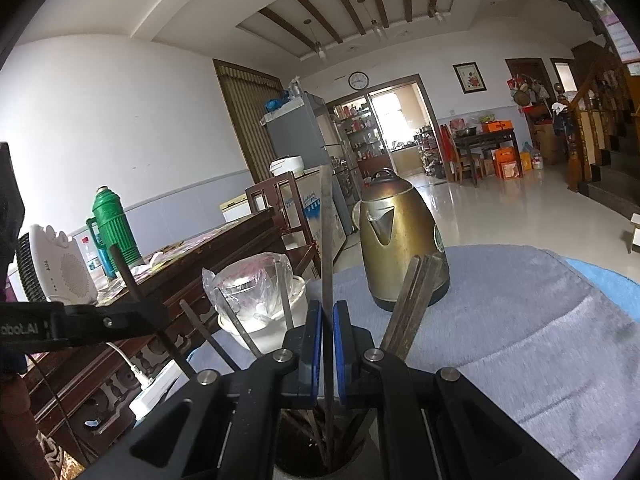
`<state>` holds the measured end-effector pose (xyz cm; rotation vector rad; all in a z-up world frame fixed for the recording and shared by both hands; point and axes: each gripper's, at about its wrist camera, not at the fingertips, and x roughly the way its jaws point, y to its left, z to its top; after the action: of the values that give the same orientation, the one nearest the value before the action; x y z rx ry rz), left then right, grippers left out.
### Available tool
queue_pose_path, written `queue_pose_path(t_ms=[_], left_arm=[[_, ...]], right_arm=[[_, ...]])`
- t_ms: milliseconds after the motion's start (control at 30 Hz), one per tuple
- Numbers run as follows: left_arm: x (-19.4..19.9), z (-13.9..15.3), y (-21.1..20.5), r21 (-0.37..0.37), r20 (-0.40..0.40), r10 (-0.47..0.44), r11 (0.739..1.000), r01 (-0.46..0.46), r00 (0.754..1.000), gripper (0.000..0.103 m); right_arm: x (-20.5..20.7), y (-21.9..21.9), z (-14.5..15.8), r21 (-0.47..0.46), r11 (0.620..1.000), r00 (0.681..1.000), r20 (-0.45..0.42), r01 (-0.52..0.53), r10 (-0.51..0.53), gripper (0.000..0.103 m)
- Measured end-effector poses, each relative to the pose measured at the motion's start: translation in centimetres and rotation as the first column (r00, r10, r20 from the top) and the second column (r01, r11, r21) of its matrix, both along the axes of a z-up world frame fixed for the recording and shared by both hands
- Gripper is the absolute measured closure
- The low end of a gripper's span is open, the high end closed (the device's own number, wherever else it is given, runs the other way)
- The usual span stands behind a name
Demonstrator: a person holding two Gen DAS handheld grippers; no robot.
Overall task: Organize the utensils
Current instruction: 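Lower both dark sticks down into the grey cup, then open both grippers to release the sticks into the cup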
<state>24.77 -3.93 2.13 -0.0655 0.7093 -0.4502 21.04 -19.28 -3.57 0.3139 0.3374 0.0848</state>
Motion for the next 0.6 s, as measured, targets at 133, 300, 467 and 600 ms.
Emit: queue_pose_path(t_ms=[133,300,467,600], left_arm=[[-0.1,-0.3,0.3,-0.002,-0.013,0.000,1.000,0.000,1.000,0.097],[-0.2,-0.3,0.4,-0.006,-0.022,0.000,1.000,0.000,1.000,0.097],[-0.3,-0.4,0.5,-0.013,-0.043,-0.015,1.000,0.015,0.999,0.097],[-0.4,-0.7,0.7,-0.019,-0.063,-0.023,1.000,0.022,0.998,0.097]], right_arm=[[-0.4,-0.2,-0.1,-0.003,1.000,1.000,-0.010,-0.013,0.012,0.096],[-0.9,-0.2,0.0,0.003,1.000,0.999,-0.015,-0.029,0.030,0.095],[-1.3,-0.3,0.2,0.007,0.999,0.999,-0.018,-0.038,0.038,0.095],[-1.6,-0.5,0.2,0.022,0.999,0.999,-0.025,-0.039,0.040,0.095]])
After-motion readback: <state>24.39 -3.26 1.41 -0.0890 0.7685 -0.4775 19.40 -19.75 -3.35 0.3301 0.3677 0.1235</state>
